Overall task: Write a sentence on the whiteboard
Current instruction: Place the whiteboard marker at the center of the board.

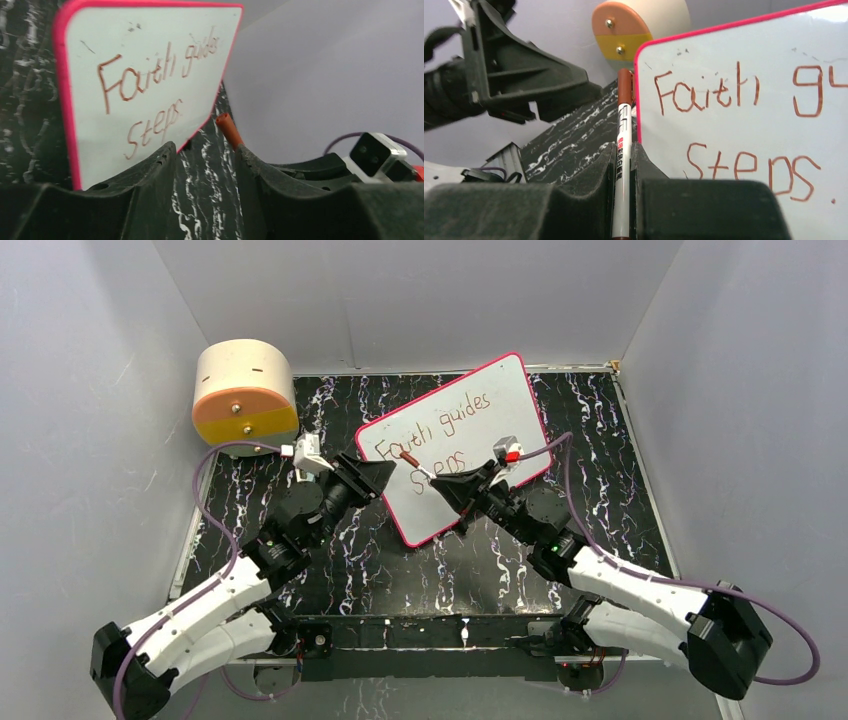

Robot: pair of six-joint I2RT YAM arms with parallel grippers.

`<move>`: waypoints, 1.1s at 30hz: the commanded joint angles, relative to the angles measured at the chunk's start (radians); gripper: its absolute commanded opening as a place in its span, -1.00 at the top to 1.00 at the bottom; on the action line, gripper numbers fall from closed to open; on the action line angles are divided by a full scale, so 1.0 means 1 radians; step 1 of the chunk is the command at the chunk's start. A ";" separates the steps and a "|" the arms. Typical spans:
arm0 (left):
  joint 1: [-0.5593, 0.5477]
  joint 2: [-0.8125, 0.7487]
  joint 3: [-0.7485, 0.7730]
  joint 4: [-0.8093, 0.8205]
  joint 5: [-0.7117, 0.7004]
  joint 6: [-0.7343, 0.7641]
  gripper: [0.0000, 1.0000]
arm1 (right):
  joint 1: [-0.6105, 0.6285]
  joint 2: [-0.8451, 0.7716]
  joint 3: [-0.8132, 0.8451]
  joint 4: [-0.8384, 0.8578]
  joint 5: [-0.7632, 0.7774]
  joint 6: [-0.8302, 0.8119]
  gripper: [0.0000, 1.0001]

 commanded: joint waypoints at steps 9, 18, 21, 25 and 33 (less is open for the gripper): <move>-0.003 -0.134 0.206 -0.498 -0.345 0.373 -0.45 | -0.004 -0.105 -0.021 -0.410 -0.091 -0.135 1.00; -0.003 -0.165 0.281 -0.651 -0.440 0.556 -0.61 | -0.005 -0.133 -0.129 -0.549 -0.183 -0.096 1.00; -0.003 -0.165 0.296 -0.678 -0.456 0.609 -0.62 | -0.004 -0.128 -0.155 -0.576 -0.219 -0.080 1.00; -0.003 -0.167 0.292 -0.691 -0.490 0.650 -0.63 | -0.005 -0.075 -0.156 -0.628 -0.218 -0.053 1.00; -0.003 -0.248 0.228 -0.649 -0.556 0.669 -0.63 | -0.005 -0.022 -0.170 -0.625 -0.124 -0.010 0.90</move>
